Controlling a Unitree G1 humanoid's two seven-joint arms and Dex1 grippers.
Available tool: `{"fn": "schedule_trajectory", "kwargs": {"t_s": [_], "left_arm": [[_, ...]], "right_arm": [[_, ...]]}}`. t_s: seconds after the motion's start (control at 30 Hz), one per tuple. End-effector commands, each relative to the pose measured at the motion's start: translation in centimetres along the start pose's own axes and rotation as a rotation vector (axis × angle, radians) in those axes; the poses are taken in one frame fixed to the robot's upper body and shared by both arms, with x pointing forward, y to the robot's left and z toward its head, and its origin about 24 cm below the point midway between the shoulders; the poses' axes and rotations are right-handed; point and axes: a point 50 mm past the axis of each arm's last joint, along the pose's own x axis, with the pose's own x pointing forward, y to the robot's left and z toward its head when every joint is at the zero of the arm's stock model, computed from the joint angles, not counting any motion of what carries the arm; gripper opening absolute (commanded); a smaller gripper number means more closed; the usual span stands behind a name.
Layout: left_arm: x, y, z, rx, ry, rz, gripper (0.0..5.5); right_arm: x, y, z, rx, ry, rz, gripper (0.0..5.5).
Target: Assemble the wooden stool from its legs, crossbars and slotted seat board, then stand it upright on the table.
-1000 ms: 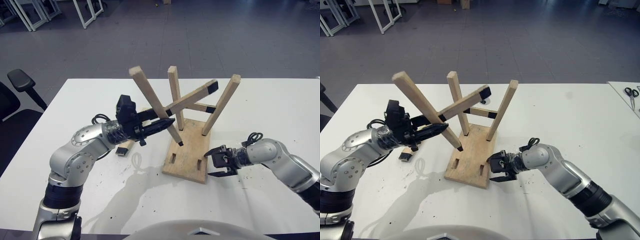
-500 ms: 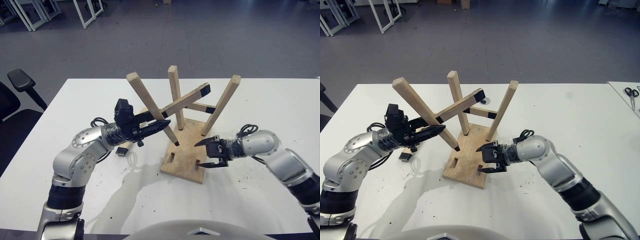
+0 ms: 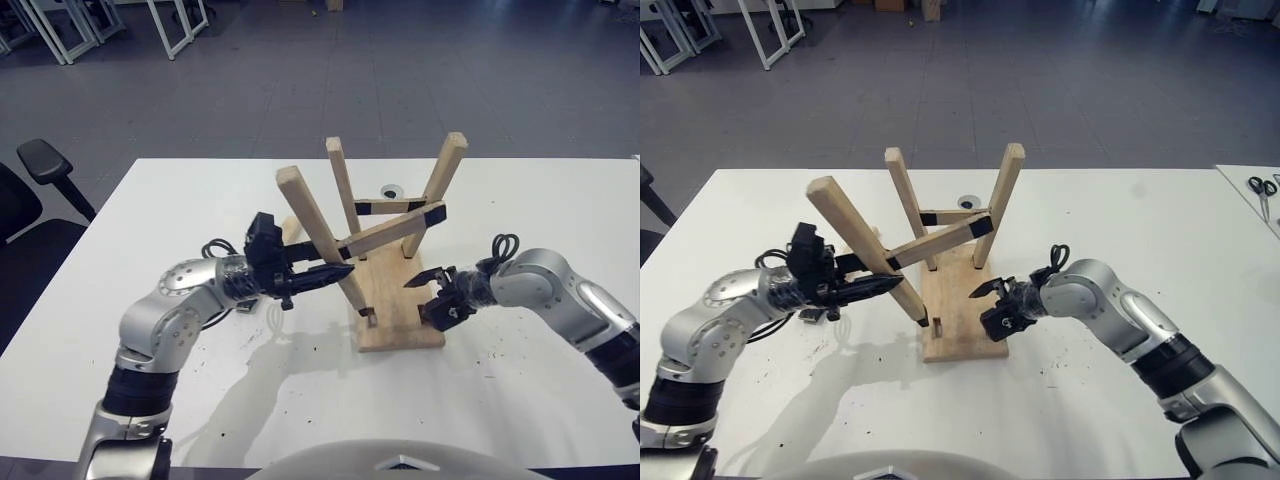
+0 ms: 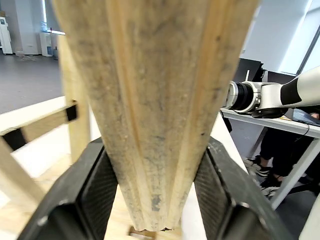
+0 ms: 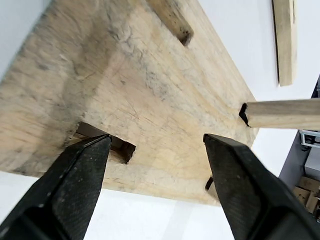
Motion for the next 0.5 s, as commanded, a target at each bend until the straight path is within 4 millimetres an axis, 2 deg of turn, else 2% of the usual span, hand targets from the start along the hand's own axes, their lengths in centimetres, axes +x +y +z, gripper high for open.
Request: {"fn": "schedule_trajectory", "kwargs": {"t_s": [0.03, 0.2, 0.37, 0.5], "left_arm": [[1.1, 0.4, -1.1, -0.010, -0.012, -0.002, 2.04], [0.9, 1.4, -2.7, -0.010, 0.028, 0.033, 2.04], [-0.1, 2.2, -2.1, 0.013, 0.040, 0.045, 2.04], [-0.6, 2.7, -2.5, 0.016, 0.071, 0.049, 2.04]], "right_arm": [[0.6, -0.2, -0.4, -0.013, 0.003, -0.032, 3.39], [-0.1, -0.9, -0.2, -0.023, 0.000, -0.088, 3.39], [-1.2, -1.3, 0.0, -0.034, 0.016, -0.155, 3.39], [-1.5, -1.4, 0.4, -0.024, 0.006, -0.200, 3.39]]}}
